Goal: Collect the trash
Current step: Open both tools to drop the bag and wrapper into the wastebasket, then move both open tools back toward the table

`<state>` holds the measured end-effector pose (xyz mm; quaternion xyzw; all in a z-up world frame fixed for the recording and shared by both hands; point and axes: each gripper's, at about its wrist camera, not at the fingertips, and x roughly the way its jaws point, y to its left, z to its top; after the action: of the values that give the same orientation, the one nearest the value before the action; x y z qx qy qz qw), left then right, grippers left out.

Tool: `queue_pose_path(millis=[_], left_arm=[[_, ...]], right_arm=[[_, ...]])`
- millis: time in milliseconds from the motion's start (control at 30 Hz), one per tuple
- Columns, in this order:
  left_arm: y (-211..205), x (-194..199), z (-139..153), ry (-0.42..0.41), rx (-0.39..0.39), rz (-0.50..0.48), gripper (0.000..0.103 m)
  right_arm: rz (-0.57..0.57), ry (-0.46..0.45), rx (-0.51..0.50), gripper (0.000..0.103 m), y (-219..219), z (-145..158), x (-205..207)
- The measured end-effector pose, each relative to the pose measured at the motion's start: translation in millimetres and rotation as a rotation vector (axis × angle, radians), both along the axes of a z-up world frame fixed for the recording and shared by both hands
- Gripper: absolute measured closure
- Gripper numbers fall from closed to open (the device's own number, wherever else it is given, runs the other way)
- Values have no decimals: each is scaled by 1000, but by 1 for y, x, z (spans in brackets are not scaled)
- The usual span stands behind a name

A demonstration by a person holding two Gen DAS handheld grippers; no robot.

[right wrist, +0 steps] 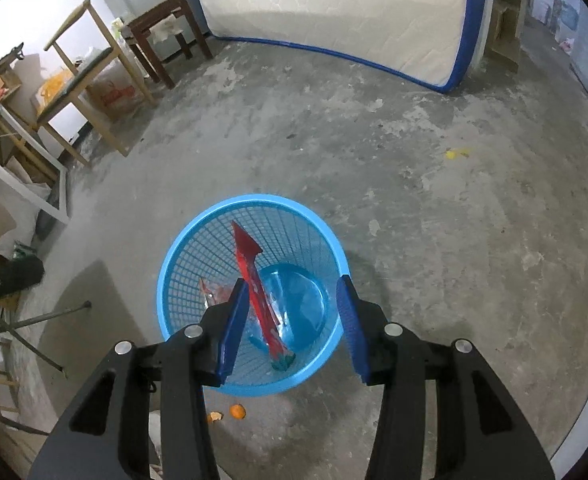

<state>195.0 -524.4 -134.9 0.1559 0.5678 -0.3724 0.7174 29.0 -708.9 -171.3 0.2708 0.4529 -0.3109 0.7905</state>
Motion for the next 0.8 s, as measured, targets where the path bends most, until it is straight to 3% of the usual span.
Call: queue_pose_path(millis=[200, 433, 567, 733, 800], left_arm=[[29, -17, 53, -54, -63, -12, 49], [91, -55, 132, -131, -195, -16, 41], [131, -75, 161, -189, -237, -10, 37], [195, -99, 185, -108, -318, -55, 23], [220, -106, 191, -123, -344, -44, 20]], right_arm=[[39, -55, -55, 58, 28, 38, -24], [98, -141, -164, 37, 74, 98, -54], [119, -178, -236, 23, 103, 134, -69], [159, -206, -326, 9, 141, 174, -80], [179, -193, -364, 7, 157, 185, -79]])
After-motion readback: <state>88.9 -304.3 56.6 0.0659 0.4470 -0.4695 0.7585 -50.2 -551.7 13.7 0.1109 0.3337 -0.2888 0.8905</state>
